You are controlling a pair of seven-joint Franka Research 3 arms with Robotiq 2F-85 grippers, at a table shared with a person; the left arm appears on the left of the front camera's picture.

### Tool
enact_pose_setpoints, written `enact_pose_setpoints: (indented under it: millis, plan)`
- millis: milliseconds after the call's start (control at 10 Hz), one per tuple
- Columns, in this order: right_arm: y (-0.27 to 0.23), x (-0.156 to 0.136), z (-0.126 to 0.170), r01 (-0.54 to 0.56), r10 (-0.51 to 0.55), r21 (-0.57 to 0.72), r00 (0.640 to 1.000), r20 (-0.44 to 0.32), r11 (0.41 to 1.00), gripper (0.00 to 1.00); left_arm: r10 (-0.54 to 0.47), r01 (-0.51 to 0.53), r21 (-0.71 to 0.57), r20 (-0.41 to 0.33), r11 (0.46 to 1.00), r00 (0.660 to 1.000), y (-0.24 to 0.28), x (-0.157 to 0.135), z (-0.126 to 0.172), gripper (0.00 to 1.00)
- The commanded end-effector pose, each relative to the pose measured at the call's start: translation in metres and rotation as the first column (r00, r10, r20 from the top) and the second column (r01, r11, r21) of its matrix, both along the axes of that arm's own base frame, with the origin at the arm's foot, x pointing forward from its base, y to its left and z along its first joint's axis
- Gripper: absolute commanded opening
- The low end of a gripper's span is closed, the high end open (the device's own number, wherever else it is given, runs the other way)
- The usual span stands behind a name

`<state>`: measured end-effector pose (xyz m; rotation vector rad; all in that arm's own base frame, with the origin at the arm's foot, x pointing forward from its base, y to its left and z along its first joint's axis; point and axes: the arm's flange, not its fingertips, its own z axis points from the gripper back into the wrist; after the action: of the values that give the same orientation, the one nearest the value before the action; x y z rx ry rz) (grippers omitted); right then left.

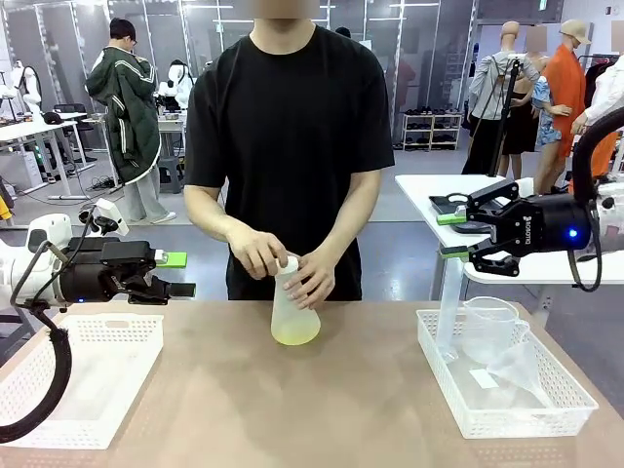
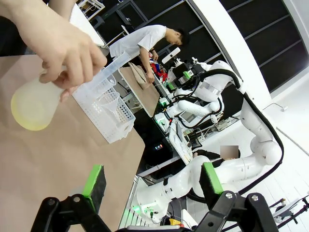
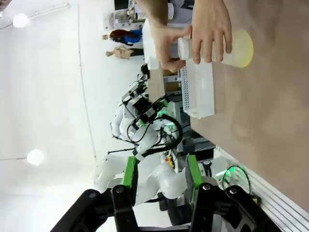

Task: Prepare the solutions needed for the experiment.
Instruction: When the human places the Big flask in the center of the table, pick up the Big flask and place it in the left Organizing basket.

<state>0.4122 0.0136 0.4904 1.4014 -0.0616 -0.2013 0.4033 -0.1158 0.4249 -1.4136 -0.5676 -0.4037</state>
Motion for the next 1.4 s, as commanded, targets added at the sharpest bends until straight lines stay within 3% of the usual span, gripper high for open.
enact_pose_setpoints:
  millis: [0, 200, 400, 1300]
  plan:
    - [-0.0056, 0.0062, -0.0084, -0.01, 0.01, 0.035, 1.0, -0.003, 0.999, 0.51, 0.0, 0.0, -0.025, -0.005, 1.0, 1.0, -0.0009, 0.0004, 0.0018, 1.0]
    - [-0.0052, 0.0054, -0.0095, -0.005, 0.005, 0.03, 1.0, 0.0, 1.0, 0.51, 0.0, 0.0, -0.025, -0.005, 1.0, 1.0, -0.0009, 0.0004, 0.0018, 1.0]
    - [-0.003, 0.0072, -0.0082, 0.025, -0.025, -0.007, 0.999, -0.046, 1.0, 0.51, 0.0, 0.0, -0.025, -0.005, 1.0, 1.0, -0.0009, 0.0004, 0.0018, 1.0]
    - [-0.0071, 0.0032, -0.0124, -0.005, 0.006, 0.023, 1.0, -0.029, 1.0, 0.51, 0.0, 0.0, -0.025, -0.005, 1.0, 1.0, -0.0009, 0.0004, 0.0018, 1.0]
